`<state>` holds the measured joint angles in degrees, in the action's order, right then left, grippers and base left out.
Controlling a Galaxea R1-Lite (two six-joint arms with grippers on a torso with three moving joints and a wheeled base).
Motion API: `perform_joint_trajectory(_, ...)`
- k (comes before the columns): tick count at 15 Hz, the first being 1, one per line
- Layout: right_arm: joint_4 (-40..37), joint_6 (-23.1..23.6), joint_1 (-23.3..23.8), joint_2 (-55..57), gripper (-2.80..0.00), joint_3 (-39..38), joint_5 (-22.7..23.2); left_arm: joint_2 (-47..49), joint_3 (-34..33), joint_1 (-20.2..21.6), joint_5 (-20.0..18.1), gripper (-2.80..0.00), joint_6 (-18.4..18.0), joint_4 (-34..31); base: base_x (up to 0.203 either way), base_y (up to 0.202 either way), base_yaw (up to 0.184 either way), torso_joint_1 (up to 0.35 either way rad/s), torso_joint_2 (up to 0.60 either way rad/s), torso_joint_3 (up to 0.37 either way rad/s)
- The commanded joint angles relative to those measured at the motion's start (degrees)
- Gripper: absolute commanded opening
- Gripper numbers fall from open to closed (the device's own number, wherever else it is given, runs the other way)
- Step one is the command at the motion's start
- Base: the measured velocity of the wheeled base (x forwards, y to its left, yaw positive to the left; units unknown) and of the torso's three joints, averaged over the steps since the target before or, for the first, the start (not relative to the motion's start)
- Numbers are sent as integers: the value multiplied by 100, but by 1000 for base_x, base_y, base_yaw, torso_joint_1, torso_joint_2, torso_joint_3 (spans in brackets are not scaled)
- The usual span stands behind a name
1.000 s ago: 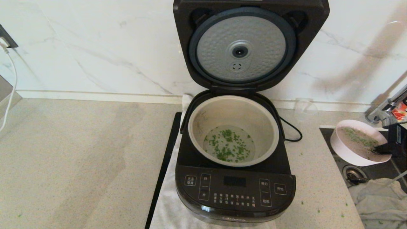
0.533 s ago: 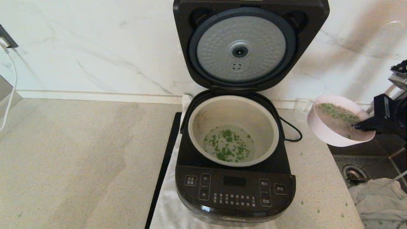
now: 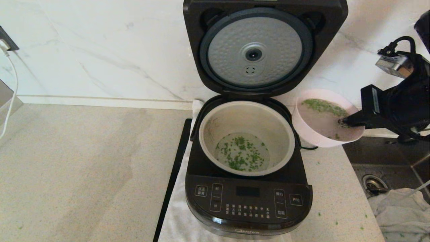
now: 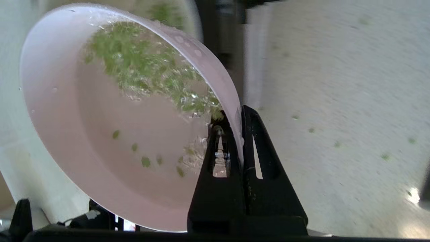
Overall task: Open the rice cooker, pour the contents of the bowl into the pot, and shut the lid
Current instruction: Pour the water from the bowl into the rice cooker
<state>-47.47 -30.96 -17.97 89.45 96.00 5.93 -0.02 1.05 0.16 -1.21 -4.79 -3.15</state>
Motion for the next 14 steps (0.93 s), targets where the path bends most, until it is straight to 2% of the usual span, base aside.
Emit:
perform_joint_trajectory(1, -50, -172, -434, 370, -280, 342, -110, -6, 1, 2, -2, -280, -4, 7, 0, 0, 0, 0, 0, 0)
perform_joint_trajectory(5, -36, -407, -1059, 754, -280, 580, -383, -15, 1, 2, -2, -280, -4, -1, 0, 0, 0, 0, 0, 0)
perform_joint_trajectory(10, -36, -671, -1439, 1489, -280, 1392, -661, -6, 1, 2, -2, -280, -4, -1, 0, 0, 0, 0, 0, 0)
perform_joint_trajectory(14, 374, -718, -1620, 1904, -280, 1474, -981, -6, 1, 2, -2, -280, -4, -1, 0, 0, 0, 0, 0, 0)
